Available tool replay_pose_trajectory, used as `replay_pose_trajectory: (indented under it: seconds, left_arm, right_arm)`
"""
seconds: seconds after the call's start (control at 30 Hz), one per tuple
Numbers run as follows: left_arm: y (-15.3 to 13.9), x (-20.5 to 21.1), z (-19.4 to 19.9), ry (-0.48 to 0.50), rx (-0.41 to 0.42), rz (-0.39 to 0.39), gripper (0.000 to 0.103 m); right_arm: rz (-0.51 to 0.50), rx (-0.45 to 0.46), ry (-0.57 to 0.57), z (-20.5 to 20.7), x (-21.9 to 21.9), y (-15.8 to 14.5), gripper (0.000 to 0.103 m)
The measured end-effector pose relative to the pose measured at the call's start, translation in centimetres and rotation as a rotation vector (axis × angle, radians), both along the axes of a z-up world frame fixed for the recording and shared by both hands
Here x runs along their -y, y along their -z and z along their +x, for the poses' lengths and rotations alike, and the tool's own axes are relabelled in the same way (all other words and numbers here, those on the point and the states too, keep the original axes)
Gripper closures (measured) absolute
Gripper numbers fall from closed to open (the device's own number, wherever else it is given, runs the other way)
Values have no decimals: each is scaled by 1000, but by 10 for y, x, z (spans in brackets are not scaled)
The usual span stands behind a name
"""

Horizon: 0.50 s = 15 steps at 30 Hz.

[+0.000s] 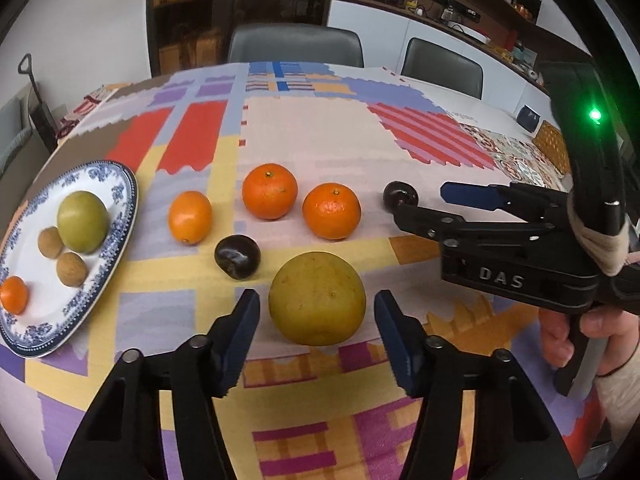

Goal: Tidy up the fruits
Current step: 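Grasp the large brown pear with the left gripper while the right gripper grasps a dark plum, then carry the brown pear with the left gripper while the right gripper carries the plum toward the plate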

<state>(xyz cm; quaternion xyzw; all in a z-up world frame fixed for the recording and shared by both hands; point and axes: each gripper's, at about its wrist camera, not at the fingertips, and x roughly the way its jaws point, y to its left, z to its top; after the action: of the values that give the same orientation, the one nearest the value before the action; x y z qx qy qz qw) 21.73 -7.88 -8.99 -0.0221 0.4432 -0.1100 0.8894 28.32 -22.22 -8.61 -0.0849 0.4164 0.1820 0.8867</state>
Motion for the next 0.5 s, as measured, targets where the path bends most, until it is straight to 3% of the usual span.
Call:
replay_pose_trajectory:
  seconds: [0.23,0.5]
  left_arm:
    - [4,0,3,-3,-17,-7,54]
    - [2,-1,3,-3,-20,-11,55]
  right_arm:
    - [5,-33,19,14,-6,12,48]
    - [-5,-44,22,21,-9,17,68]
